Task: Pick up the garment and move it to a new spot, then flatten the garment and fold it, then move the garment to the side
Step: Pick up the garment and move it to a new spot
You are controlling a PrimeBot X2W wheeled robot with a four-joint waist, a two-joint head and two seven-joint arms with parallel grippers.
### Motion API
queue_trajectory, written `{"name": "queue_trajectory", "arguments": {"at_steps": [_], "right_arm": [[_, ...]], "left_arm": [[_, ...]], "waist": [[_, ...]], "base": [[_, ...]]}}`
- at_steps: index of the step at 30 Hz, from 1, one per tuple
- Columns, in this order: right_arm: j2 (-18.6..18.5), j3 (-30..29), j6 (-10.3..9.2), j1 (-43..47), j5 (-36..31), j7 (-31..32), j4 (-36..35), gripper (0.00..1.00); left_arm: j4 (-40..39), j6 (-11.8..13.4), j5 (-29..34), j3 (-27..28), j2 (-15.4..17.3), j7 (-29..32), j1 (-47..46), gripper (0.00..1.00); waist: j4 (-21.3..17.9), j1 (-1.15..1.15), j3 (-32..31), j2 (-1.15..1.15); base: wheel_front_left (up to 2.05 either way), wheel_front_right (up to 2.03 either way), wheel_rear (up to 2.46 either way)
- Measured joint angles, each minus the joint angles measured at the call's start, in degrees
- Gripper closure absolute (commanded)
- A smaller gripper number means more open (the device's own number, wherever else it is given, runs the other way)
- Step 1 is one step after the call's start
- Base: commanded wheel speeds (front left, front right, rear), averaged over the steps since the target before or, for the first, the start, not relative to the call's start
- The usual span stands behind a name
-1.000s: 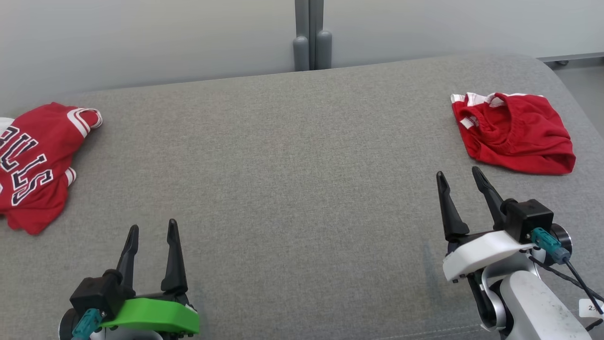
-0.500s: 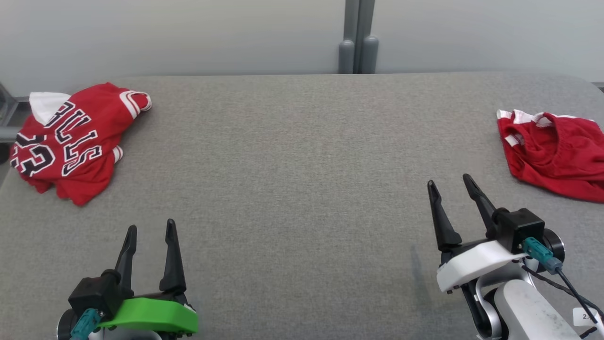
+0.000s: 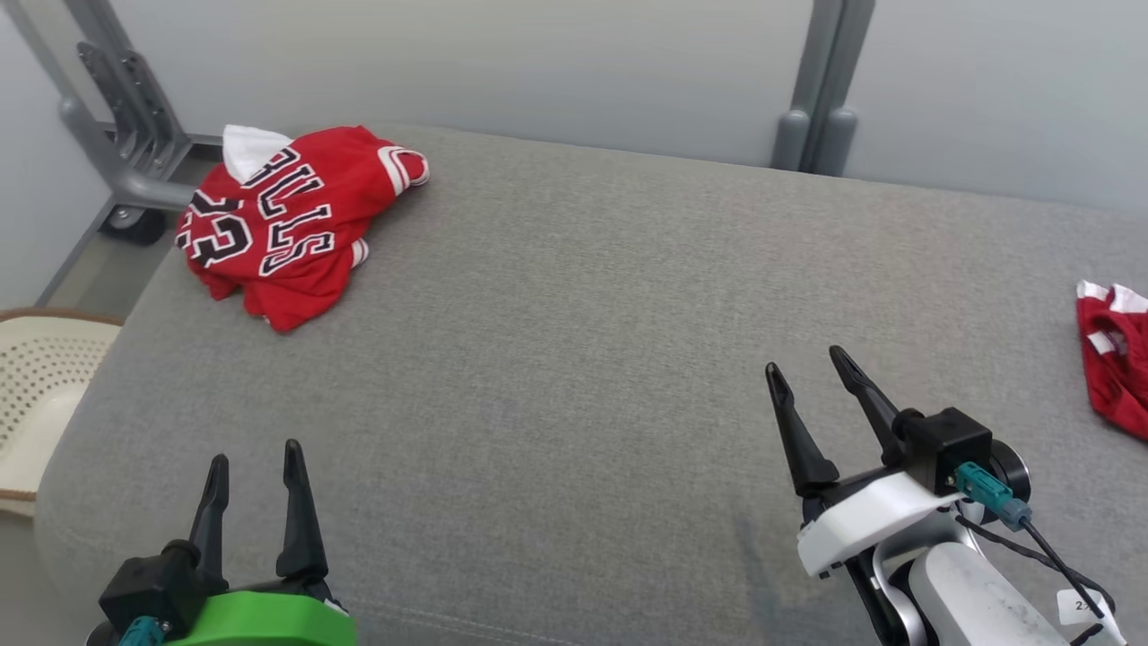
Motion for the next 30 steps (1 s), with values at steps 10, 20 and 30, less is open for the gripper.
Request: {"name": "queue_trajectory", "arguments": {"at_steps": [10, 20, 30], "right_arm": [[0.85, -1.43, -0.58, 1.02, 0.01, 0.09, -0.25, 0.00], [0.47, -2.22, -1.14, 0.91, -1.13, 0.92, -2.11, 0.00], [-2.37, -4.39, -1.56, -1.42, -4.03, 2.94, -5.98, 0.00]], "left_arm": [[-0.12, 0.02, -1.46, -1.68, -0.02, 0.01, 0.05, 0.00], [-3.25, 0.18, -4.03, -0.36, -0.01, 0.00, -0.62, 0.00], [-4.61, 0.18, -3.50, 3.18, 4.83, 4.86, -16.69, 0.00]], "waist": [[7.26, 0.00, -0.70, 0.00], [6.90, 0.00, 1.08, 0.00], [2.36, 0.00, 5.15, 0.00]], "base": [[0.00, 0.00, 0.00], [0.00, 0.00, 0.00], [0.00, 0.00, 0.00]]}}
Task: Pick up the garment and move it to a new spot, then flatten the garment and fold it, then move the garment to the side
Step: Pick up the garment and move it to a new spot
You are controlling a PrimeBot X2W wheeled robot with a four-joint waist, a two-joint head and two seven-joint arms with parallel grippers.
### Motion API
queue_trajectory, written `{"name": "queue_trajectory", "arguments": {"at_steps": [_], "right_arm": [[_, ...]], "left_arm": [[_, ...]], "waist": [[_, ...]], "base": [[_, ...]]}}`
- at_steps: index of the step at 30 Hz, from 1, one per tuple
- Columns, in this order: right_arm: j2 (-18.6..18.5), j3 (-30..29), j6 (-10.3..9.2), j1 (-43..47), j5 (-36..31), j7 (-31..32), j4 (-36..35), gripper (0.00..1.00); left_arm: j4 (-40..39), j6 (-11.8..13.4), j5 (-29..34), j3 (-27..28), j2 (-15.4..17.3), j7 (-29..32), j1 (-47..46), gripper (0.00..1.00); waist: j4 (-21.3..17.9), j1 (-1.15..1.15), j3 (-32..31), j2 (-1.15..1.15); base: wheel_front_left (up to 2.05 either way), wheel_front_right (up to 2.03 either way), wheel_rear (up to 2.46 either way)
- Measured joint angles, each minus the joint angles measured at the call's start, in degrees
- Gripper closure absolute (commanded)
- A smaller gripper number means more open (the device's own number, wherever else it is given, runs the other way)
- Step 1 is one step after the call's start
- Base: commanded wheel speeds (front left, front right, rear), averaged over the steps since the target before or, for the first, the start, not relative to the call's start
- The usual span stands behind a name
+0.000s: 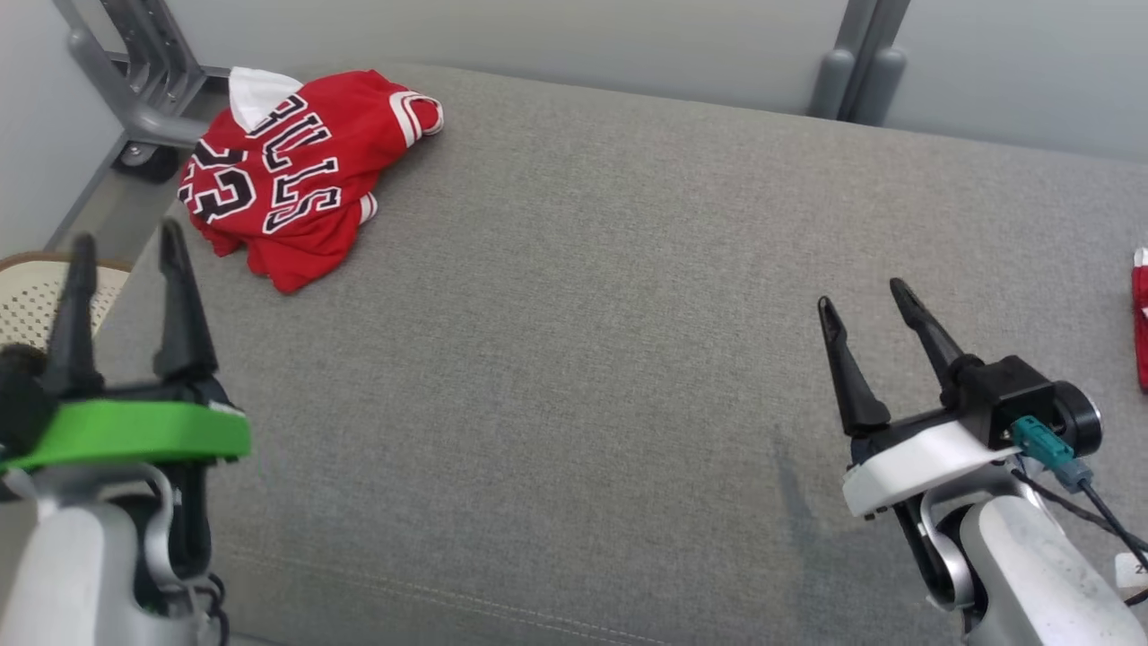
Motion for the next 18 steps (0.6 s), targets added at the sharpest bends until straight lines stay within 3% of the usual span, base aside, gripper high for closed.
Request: {"name": "queue_trajectory", "arguments": {"at_steps": [8, 18], "right_arm": [[-2.29, -1.70, -0.02, -2.99, -2.15, 2.03, -4.08, 0.00], [-4.00, -3.57, -0.03, -5.13, -3.02, 4.12, -8.49, 0.00]], "left_arm": [[2.81, 0.00, -1.14, 4.80, 6.64, 10.98, -14.99, 0.00], [11.02, 0.01, -4.35, 10.22, 13.59, 23.45, -25.58, 0.00]], "waist": [[-4.39, 0.00, 4.93, 0.00], [-10.36, 0.00, 12.09, 0.00]], "base": [[0.00, 0.00, 0.00], [0.00, 0.00, 0.00]]}}
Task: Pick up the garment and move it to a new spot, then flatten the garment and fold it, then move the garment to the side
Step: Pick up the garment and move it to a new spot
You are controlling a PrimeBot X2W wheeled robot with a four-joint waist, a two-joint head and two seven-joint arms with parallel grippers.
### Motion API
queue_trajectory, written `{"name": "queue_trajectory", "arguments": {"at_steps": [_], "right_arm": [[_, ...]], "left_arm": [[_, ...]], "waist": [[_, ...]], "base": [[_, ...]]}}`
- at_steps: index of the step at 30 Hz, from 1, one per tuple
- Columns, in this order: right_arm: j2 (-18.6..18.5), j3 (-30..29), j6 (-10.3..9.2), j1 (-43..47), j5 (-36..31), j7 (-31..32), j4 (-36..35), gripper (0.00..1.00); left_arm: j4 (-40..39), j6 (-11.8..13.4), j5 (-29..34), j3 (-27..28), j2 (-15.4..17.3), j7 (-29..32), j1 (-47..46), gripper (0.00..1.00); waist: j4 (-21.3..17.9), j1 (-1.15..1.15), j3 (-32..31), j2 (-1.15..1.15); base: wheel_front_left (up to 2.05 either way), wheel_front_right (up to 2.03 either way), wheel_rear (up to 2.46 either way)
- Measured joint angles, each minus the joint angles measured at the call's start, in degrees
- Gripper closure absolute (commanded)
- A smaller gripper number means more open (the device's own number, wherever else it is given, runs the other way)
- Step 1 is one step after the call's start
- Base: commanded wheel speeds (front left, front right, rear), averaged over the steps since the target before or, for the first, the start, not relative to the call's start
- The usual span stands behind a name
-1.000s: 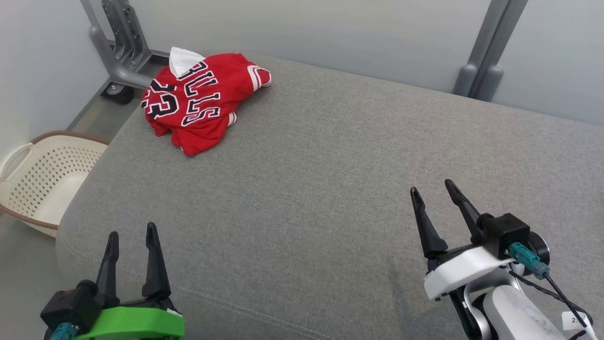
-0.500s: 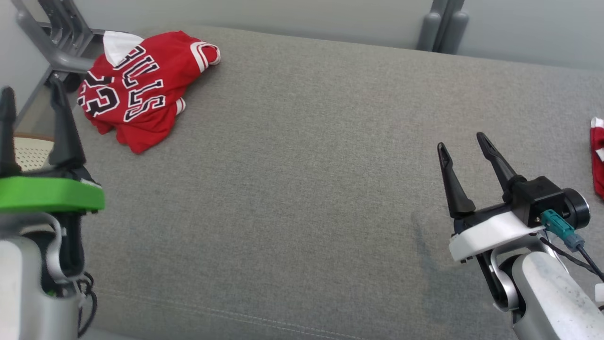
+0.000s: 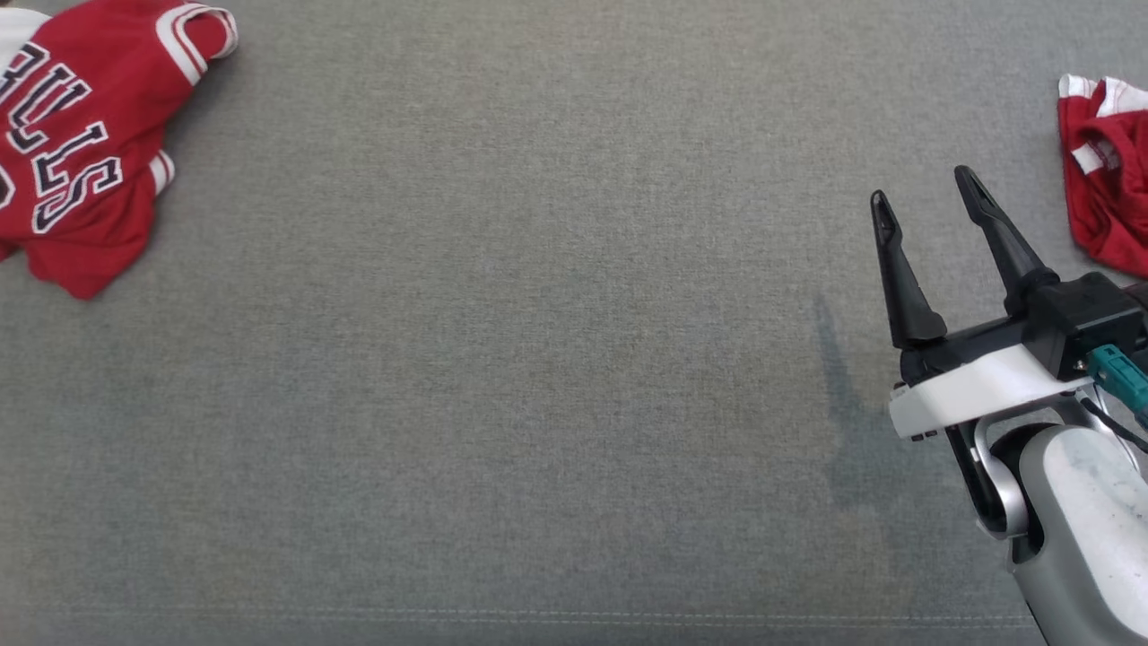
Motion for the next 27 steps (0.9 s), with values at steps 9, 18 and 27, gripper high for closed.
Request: {"name": "queue_trajectory", "arguments": {"at_steps": [9, 18, 27], "right_arm": [[-1.94, -0.86, 0.00, -2.18, -0.94, 1.64, -4.05, 0.00], [-3.53, -2.26, 0.00, -4.71, -2.56, 2.34, -7.82, 0.00], [-3.57, -2.16, 0.00, -5.52, -2.60, 2.33, -7.81, 0.00]], "left_arm": [[7.15, 0.01, 0.86, 3.27, 3.12, 4.32, -4.69, 0.00], [11.37, 0.01, 2.89, 0.31, 3.85, 5.48, -9.31, 0.00], [16.66, 0.01, 5.14, -1.27, 3.63, 4.50, -9.49, 0.00]], "waist": [[-4.62, 0.00, 7.21, 0.00], [-7.44, 0.00, 15.54, 0.00], [-8.10, 0.01, 20.01, 0.00]], "base": [[0.00, 0.00, 0.00], [0.00, 0.00, 0.00], [0.00, 0.00, 0.00]]}}
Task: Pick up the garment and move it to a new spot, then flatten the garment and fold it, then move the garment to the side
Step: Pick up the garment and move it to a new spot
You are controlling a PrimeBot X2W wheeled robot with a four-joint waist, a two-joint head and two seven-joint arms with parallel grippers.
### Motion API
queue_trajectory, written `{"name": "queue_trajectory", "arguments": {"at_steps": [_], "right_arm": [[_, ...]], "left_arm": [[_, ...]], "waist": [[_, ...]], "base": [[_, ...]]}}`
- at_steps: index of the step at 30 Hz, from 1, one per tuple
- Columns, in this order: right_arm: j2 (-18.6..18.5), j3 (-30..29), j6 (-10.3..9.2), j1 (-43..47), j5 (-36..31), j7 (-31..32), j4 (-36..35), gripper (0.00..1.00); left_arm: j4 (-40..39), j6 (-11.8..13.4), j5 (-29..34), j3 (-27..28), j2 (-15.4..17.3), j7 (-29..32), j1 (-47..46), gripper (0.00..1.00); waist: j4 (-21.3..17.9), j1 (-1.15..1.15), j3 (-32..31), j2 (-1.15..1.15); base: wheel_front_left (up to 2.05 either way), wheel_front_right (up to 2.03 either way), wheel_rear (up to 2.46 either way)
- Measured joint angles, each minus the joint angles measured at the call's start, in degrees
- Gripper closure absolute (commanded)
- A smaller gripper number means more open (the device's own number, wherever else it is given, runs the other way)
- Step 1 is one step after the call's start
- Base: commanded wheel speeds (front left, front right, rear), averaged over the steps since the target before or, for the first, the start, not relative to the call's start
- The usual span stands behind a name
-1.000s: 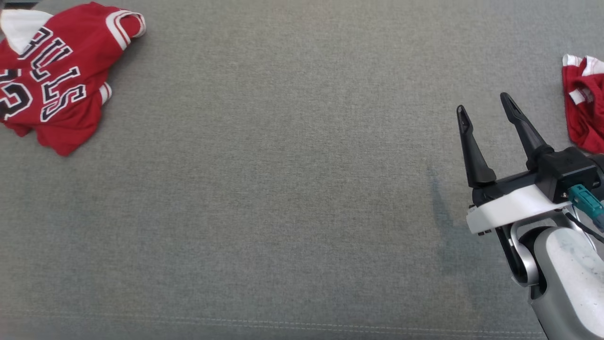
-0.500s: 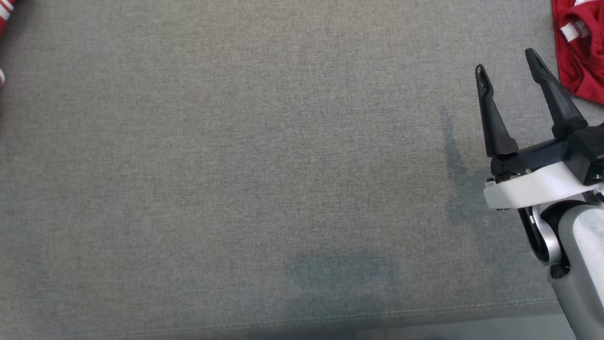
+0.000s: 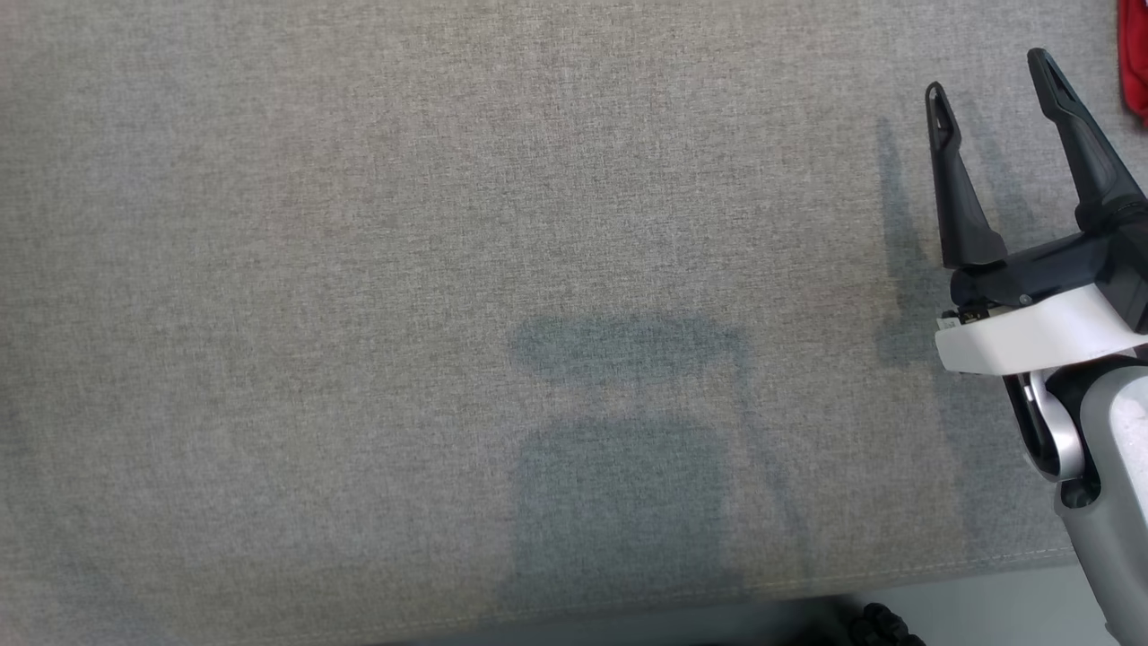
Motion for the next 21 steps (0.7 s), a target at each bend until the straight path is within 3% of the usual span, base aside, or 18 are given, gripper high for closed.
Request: {"name": "queue_trajectory", "arguments": {"at_steps": [2, 3, 4, 5, 6, 15, 21], "right_arm": [[-0.02, 0.01, 0.01, -0.17, -0.08, 0.00, 0.00, 0.00], [-0.03, 0.01, 0.01, -0.24, -0.12, 0.00, 0.00, 0.00], [-0.02, 0.01, 0.01, -0.33, -0.14, 0.00, 0.00, 0.00], [-0.02, 0.01, 0.01, -0.44, -0.14, 0.00, 0.00, 0.00], [-0.02, 0.01, 0.01, -0.57, -0.14, 0.00, 0.01, 0.00], [0.33, 0.01, 0.01, -1.51, -0.13, -1.04, 1.72, 0.00], [1.44, -0.11, 0.01, -2.53, -0.04, -3.30, 4.27, 0.00]], "left_arm": [[1.16, 0.00, 0.53, -0.04, 0.07, -0.54, -0.17, 0.00], [1.54, 0.00, 0.77, -0.12, 0.07, -0.58, -0.23, 0.05], [2.03, 0.00, 0.78, -0.20, 0.08, -0.92, -0.27, 0.50], [2.65, 0.00, 1.05, -0.42, 0.14, -1.14, -0.30, 0.80], [3.05, 0.00, 1.40, -0.57, 0.15, -1.47, -0.30, 1.00], [4.13, -1.23, 2.37, -1.45, -0.42, -10.03, -4.08, 1.00], [2.91, -5.93, 2.59, -4.88, -1.63, -15.05, -6.70, 1.00]], "waist": [[-0.03, 0.00, 0.37, 0.00], [-0.06, 0.00, 0.51, 0.00], [-0.09, 0.00, 0.61, 0.00], [-0.12, 0.00, 0.70, 0.00], [-0.17, 0.00, 0.77, 0.00], [-0.24, 0.00, -0.25, 0.00], [0.01, 0.00, -2.91, 0.00]], "base": [[0.00, 0.00, 0.00], [0.00, 0.00, 0.00], [0.00, 0.00, 0.00], [0.00, 0.00, 0.00], [0.00, 0.00, 0.00], [0.00, 0.00, 0.00], [0.00, 0.00, 0.00]]}}
